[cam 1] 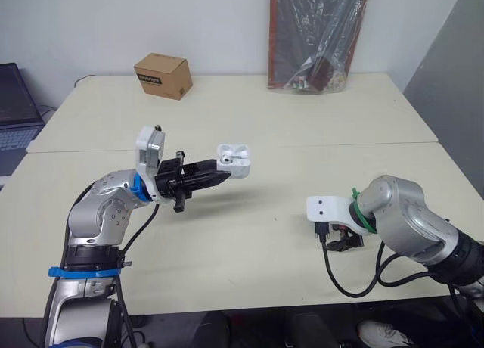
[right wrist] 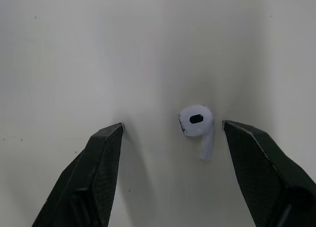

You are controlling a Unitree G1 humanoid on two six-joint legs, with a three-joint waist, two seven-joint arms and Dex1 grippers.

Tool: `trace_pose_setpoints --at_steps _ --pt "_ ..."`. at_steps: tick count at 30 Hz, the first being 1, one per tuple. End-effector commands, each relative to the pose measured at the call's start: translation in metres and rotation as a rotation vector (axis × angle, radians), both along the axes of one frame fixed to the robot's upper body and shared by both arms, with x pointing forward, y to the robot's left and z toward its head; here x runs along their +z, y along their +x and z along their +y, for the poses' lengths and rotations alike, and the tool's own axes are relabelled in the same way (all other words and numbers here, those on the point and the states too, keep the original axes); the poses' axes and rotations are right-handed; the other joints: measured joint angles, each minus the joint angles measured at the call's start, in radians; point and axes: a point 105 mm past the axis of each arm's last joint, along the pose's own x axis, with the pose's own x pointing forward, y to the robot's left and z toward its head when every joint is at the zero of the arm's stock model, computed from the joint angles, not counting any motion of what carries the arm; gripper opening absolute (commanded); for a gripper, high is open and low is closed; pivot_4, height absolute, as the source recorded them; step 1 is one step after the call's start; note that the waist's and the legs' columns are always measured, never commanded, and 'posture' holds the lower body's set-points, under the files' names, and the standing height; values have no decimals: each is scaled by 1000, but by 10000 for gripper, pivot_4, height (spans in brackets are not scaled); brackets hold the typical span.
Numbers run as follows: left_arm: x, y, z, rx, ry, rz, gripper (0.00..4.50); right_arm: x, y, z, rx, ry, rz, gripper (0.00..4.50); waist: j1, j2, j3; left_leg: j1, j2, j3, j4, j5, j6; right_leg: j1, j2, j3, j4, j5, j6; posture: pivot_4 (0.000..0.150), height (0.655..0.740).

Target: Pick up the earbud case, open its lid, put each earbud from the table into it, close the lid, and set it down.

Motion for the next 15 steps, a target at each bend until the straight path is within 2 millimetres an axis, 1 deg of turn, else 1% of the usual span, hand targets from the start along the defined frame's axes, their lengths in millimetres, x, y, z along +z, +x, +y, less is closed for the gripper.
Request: trace_pose_setpoints --at_steps 1,9,12,13,15 --pt "12 -1 -2 -8 -15 -59 8186 4 6 -1 -23 -32 -49 33435 0 0 0 0 0 0 0 0 0 0 0 0 0 0 0 1500 7400" --pt "9 -3 -3 1 -18 -60 8186 4 11 2 -10 -75 -63 33435 -1 0 0 0 0 0 0 0 0 0 0 0 0 0 0 1500 7400" --pt "9 -3 -2 5 -17 -59 8186 5 12 3 -8 -83 -64 27877 -1 0 0 0 0 0 0 0 0 0 0 0 0 0 0 1500 7400" --pt "9 -3 -2 6 -17 -59 8186 5 12 4 -8 -83 -62 24665 -1 0 0 0 0 0 0 0 0 0 0 0 0 0 0 1500 7400" --pt "9 -3 -2 8 -16 -59 8186 5 13 5 -9 -86 -60 24665 -1 0 0 0 0 0 0 0 0 0 0 0 0 0 0 1500 7400"
